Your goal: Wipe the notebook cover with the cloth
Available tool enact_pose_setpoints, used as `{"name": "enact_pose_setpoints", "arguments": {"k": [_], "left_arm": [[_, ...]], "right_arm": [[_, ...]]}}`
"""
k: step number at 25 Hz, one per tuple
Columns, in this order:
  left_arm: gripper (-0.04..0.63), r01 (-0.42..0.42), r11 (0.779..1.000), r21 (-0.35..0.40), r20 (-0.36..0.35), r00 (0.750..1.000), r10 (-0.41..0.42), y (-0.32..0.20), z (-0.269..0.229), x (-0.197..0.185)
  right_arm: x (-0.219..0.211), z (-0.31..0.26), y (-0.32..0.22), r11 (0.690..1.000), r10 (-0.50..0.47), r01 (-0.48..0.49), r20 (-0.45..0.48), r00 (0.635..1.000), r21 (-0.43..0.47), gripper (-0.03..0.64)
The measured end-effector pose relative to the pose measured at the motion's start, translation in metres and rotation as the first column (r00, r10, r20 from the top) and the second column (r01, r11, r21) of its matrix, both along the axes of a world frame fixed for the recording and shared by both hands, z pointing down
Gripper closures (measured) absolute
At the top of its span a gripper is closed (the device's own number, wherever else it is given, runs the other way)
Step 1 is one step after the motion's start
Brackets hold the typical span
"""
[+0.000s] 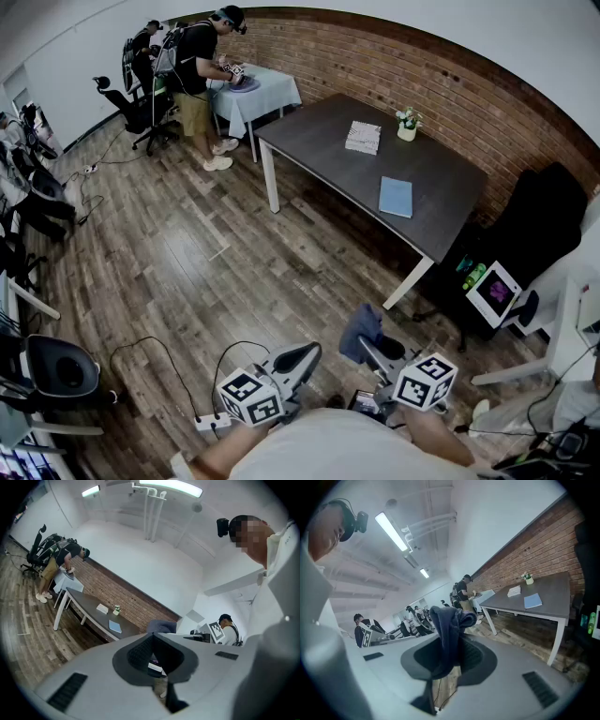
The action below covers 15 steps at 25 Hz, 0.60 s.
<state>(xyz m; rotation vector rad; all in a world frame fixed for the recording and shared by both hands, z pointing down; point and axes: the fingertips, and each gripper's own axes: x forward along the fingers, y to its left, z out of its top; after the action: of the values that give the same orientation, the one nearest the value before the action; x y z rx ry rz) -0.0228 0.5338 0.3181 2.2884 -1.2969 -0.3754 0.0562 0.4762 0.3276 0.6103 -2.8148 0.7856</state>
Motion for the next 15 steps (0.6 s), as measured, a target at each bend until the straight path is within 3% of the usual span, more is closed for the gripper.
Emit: {"name": "enact_pose_setpoints", "arguments": {"k": [15], "left_arm": [[0.586,-0.008,1.0,-0.019,0.01,1.0,0.008,-0.011,0.007,0.033]], "right_arm": [[0.032,0.009,-0.011,1.0,0.002,-0.002,-0.004,1.0,-0.02,0.529]]}}
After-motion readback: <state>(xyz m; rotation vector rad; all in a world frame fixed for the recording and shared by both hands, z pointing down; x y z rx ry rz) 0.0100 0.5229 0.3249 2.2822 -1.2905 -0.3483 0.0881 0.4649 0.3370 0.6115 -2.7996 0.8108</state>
